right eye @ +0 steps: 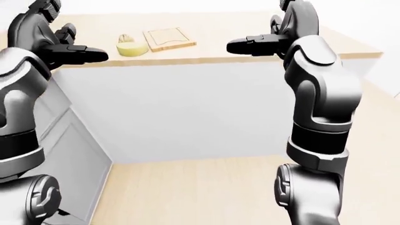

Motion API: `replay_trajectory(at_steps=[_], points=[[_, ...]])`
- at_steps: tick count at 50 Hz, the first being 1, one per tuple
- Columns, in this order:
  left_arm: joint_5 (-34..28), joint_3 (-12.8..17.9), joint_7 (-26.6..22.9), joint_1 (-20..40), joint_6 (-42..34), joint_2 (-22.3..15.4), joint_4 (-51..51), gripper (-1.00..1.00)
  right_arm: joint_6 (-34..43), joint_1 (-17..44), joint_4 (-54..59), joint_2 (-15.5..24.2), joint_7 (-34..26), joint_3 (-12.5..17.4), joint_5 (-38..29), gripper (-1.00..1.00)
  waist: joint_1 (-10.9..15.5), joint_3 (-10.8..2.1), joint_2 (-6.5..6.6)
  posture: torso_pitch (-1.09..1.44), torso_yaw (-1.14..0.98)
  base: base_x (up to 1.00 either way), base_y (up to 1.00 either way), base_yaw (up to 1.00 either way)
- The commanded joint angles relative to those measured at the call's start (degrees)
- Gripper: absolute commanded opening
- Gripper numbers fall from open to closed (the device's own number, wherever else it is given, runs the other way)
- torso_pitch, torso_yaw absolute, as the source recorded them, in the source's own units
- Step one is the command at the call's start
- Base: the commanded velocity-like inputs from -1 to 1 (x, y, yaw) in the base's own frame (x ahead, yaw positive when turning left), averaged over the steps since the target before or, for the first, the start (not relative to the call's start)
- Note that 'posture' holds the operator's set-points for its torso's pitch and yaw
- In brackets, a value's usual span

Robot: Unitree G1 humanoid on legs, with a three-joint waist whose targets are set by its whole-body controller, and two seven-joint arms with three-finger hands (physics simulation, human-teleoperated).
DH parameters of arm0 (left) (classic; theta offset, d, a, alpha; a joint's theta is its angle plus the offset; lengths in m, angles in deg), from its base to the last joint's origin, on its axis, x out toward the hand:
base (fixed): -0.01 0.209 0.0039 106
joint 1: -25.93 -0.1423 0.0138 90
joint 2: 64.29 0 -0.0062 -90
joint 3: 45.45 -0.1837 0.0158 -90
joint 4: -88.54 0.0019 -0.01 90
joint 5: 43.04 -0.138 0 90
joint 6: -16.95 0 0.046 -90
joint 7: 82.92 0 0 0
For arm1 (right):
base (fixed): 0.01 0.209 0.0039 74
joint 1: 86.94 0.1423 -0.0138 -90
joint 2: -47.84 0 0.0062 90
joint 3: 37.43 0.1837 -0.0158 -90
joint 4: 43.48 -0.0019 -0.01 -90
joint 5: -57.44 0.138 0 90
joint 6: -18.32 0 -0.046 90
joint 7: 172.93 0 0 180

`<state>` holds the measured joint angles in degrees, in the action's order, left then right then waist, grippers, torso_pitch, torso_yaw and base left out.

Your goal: Place the bread and cheese on the cutting board.

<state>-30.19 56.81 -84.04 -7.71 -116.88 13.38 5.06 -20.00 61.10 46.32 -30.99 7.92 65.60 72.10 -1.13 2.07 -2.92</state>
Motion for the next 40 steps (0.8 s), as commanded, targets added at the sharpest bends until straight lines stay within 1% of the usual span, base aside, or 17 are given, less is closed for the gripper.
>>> replay_trajectory(at_steps=[1, 2, 3, 6, 7, 13, 18, 19, 20, 22, 26, 27, 31, 35, 37, 39, 40], points=[[-0.3, 1.5, 0.3, 2.8, 1.3, -1.5, -2.4, 1.00, -1.4, 2.2, -1.7, 0.5, -0.2, 0.0, 0.1, 1.00, 0.7, -2.13, -0.54, 0.00, 0.00, 0.00, 0.32, 0.00], [-0.3, 1.5, 0.2, 2.9, 1.5, -1.5, -2.1, 1.00, -1.3, 2.4, -1.5, 0.5, 0.1, 0.1, 0.0, 1.00, 0.9, -2.34, -0.27, 0.00, 0.00, 0.00, 0.32, 0.00], [-0.4, 1.4, 0.2, 2.9, 1.4, -1.5, -2.2, 1.00, -1.7, 2.3, -0.8, 0.4, 0.4, 0.1, -0.3, 1.00, 1.1, -1.23, -0.53, 0.00, 0.00, 0.00, 0.00, 0.00], [-0.5, 1.4, 0.2, 2.9, 1.4, -1.3, -2.3, 1.00, -2.3, 1.3, -1.3, 0.0, 0.3, -0.2, -0.3, 1.00, 0.3, -0.10, 3.23, 0.00, 0.00, 0.00, 0.00, 0.00], [-0.6, 1.3, 0.3, 2.9, 1.5, -1.2, -2.2, 1.00, -2.3, 1.3, -1.4, -0.1, 0.2, 0.0, -0.1, 1.00, 0.1, -0.52, 5.49, 0.00, 0.00, 0.00, 0.00, 0.00], [-1.0, 1.1, 0.1, 2.4, 2.6, -0.5, -1.6, 1.00, -3.1, 1.0, -1.5, -0.6, 0.1, -0.2, -0.3, 1.00, 1.2, -0.25, 1.81, 0.00, 0.00, 0.00, 0.00, 0.00], [-1.2, 0.9, 0.1, 2.8, 1.7, -0.4, -2.2, 1.00, -2.9, 0.2, -2.4, -0.4, 0.8, 0.8, 0.8, 1.00, 1.6, -0.60, 2.05, 0.00, 0.00, 0.01, 0.00, 0.00], [-1.2, 0.8, 0.2, 2.6, 1.4, -0.1, -2.8, 1.00, -2.2, 0.3, -2.5, -0.7, 1.5, 1.4, 1.5, 1.00, 1.5, -1.93, 2.41, 0.00, 0.00, 0.10, 0.00, 0.00], [-1.6, 0.3, 0.2, 2.1, 1.5, 0.3, -3.1, 1.00, -2.1, 0.2, -3.3, -0.5, 1.5, 0.9, 1.7, 1.00, 1.6, -1.87, 2.57, 0.00, 0.00, 0.33, 0.00, 0.00], [-1.8, 0.4, 0.1, 2.2, 1.4, 0.4, -3.1, 1.00, -1.7, 0.1, -3.5, 0.5, 1.2, 1.2, 2.2, 1.00, 1.6, 0.47, 2.18, 0.00, 0.00, 0.41, 0.00, 0.00], [-1.9, 0.6, 0.0, 2.2, 1.4, 0.7, -2.8, 1.00, -1.7, 0.6, -3.1, 1.0, 0.9, 0.7, 2.3, 1.00, 1.4, 1.21, -0.61, 0.00, 0.00, 0.46, 0.00, 0.00], [-2.1, 0.4, -0.1, 1.7, 2.0, 0.9, -2.7, 1.00, -1.9, 0.5, -2.9, 0.8, 1.0, 0.5, 2.2, 1.00, 1.4, 0.91, 0.60, 0.00, 0.00, 0.47, 0.00, 0.00], [-1.8, 0.8, -0.1, 2.2, 2.2, 1.0, -1.4, 1.00, -2.3, 0.3, -2.5, 0.3, 0.7, -0.1, 1.4, 1.00, 1.6, -0.32, 1.09, 0.00, 0.00, 0.48, 0.00, 0.00], [-1.3, 1.2, 0.0, 1.1, 2.4, 0.9, -2.2, 1.00, -2.2, -0.3, -3.1, -0.2, 0.7, -0.2, 0.9, 1.00, 0.8, 0.02, 3.08, 0.00, 0.00, 0.49, 0.00, 0.00], [-1.2, 1.2, -0.1, 0.6, 2.9, 0.8, -2.0, 1.00, -2.8, -1.0, -3.0, -0.6, 0.5, -0.2, 0.6, 1.00, 0.3, -0.27, 5.10, 0.00, 0.00, 0.49, 0.00, 0.00], [-1.1, 1.3, -0.1, 0.4, 3.2, 0.7, -1.6, 1.00, -3.3, -1.5, -2.8, -0.9, 0.4, -0.3, 0.2, 1.00, 0.1, -1.47, 8.86, 0.00, 0.00, 0.48, 0.00, 0.00], [-1.0, 1.3, 0.0, 0.4, 3.1, 0.7, -1.6, 1.00, -3.3, -1.5, -2.8, -1.0, 0.3, -0.3, 0.2, 1.00, 0.7, -0.32, 6.50, 0.00, 0.00, 0.49, 0.00, 0.00]])
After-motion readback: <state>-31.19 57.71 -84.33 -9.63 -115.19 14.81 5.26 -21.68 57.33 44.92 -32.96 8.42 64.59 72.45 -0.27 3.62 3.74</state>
